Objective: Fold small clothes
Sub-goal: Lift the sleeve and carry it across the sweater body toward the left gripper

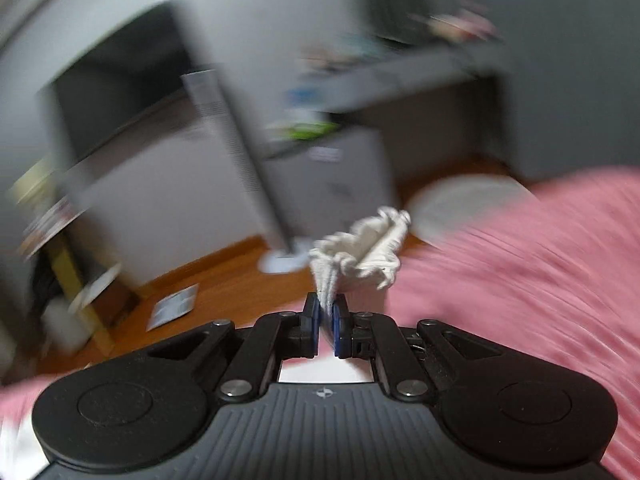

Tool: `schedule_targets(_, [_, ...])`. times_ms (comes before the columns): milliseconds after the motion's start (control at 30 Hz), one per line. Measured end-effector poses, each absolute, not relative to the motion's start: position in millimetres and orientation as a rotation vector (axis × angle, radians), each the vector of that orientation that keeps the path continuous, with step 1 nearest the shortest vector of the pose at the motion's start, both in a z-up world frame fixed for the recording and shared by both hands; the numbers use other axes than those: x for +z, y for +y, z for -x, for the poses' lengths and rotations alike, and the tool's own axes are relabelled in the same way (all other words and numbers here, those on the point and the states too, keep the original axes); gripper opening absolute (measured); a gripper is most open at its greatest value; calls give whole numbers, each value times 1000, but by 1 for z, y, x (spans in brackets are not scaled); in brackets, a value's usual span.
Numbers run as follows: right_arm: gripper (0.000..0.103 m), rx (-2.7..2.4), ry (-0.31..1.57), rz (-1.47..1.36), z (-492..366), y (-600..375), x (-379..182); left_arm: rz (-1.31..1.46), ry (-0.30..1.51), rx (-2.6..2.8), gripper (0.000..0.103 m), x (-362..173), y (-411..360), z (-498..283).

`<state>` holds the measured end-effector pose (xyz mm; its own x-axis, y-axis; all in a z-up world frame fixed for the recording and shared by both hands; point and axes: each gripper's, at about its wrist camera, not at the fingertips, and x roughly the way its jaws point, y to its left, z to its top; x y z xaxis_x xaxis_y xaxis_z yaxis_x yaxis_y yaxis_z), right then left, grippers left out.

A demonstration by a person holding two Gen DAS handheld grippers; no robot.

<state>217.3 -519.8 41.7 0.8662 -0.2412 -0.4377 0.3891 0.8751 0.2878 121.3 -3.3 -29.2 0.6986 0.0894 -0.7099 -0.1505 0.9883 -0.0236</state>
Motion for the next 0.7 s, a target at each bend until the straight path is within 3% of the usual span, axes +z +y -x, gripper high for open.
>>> schedule_targets(267, [6,37,454,-92,-267,-307,35,72,788,166,103,-26,11,-116])
schedule_targets(333, [11,62,529,-57,-276,-266,20,60,793,156,103,-23,13,-116])
schedule_targets(367, [21,89,583,-50,-280,-252,12,46,793,150,103,-20,13,-116])
schedule_targets(400, [33,100,617,-70,-279,-244,6,32,787,142,103,-16,12,-117])
schedule_targets(467, [39,76,605,-163,-262,-246,1,20,772,104,103,-9,8,-122])
schedule_targets(700, [40,-165,536,-416,-203,-308,-20,150,797,-112,103,8,-21,-184])
